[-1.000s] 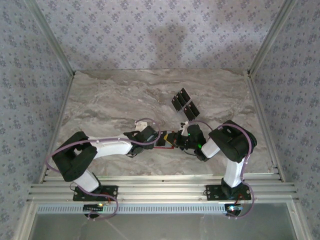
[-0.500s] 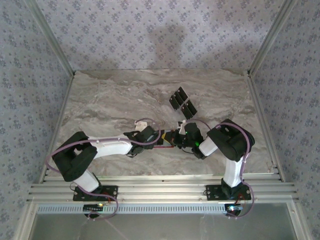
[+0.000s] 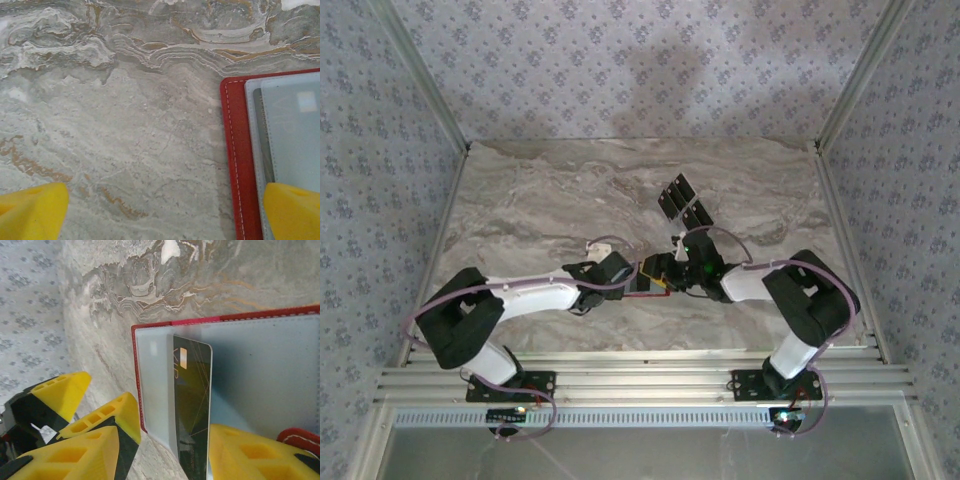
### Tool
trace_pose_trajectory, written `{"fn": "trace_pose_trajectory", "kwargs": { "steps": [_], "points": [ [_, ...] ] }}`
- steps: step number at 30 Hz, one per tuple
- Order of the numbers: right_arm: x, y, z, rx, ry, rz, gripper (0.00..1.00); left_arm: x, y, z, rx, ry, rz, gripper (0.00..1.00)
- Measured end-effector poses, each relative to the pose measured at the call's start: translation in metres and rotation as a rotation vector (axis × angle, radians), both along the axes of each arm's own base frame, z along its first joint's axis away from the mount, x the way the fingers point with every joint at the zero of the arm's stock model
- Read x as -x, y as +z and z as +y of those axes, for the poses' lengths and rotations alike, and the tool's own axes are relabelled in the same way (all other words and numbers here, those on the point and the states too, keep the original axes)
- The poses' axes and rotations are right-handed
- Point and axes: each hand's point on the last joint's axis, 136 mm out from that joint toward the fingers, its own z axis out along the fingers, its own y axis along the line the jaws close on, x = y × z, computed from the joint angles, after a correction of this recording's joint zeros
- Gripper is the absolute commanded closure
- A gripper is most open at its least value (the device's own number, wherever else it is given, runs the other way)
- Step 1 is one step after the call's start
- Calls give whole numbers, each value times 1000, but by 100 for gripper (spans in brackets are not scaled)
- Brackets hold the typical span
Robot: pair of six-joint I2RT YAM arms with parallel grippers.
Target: Put the credit cards into the card holder
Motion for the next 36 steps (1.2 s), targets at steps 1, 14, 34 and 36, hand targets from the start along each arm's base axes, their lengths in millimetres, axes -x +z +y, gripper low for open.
{"fn": "trace_pose_trajectory", "kwargs": {
  "steps": [1,14,34,36],
  "points": [
    [-1,3,-1,19,8,-6,47,0,2,0,1,0,0,0],
    [-4,17,-16,326,103,-67,71,-8,14,10,12,24,-17,0],
    [-5,-28,-17,556,207,-29,93,-5,-13,27,-48,50,27,0],
    [-6,-31,-15,559,213,-27,93,-4,-16,27,-51,52,32,0]
  ]
}}
